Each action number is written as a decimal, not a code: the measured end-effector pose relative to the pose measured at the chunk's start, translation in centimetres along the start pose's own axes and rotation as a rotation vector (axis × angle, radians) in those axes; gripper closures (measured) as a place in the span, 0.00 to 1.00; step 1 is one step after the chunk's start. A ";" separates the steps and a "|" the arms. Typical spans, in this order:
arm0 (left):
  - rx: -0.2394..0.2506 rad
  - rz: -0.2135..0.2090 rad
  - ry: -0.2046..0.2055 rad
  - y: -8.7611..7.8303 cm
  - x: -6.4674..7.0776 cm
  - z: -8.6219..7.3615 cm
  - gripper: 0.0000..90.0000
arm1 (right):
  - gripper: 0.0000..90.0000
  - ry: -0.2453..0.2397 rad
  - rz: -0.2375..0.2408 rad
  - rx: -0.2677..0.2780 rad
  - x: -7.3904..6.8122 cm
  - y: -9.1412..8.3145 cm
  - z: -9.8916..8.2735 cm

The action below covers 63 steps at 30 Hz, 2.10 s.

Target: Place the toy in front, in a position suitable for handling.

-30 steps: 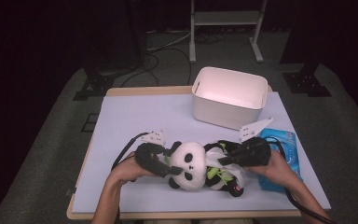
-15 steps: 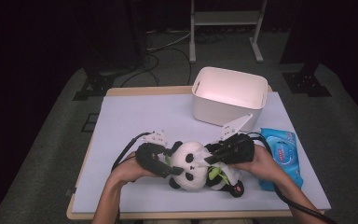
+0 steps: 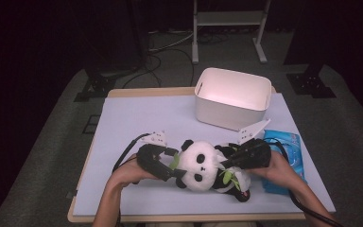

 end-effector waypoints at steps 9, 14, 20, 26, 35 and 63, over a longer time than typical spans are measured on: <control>0.000 -0.007 0.024 0.2 0.6 0.4 0.30 | 0.97 -0.007 0.026 0.051 -0.4 -0.5 1.3; -0.003 0.000 0.022 0.1 0.6 0.4 0.31 | 0.97 -0.021 0.033 0.064 -0.5 -0.6 2.9; -0.006 0.005 0.026 0.1 0.6 0.3 0.33 | 0.97 -0.031 0.042 0.082 -0.4 -0.4 4.7; -0.011 0.007 0.031 0.1 0.7 0.4 0.33 | 0.97 -0.040 0.043 0.079 -0.2 0.1 6.5; -0.017 0.008 0.007 0.1 0.4 0.2 0.33 | 0.96 -0.074 0.031 0.050 -0.6 0.7 7.7; 0.005 0.013 -0.079 0.1 0.0 0.6 0.33 | 0.97 -0.036 -0.008 0.017 -1.2 0.2 3.1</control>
Point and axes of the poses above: each handheld gripper's, and its own axes: y roughly forward along the jaws, z roughly out of its top, x roughly to its right, the point moved 8 cm from there along y, roughly forward along the jaws, and after that the axes turned 7 degrees about -x, right-handed, at the moved point
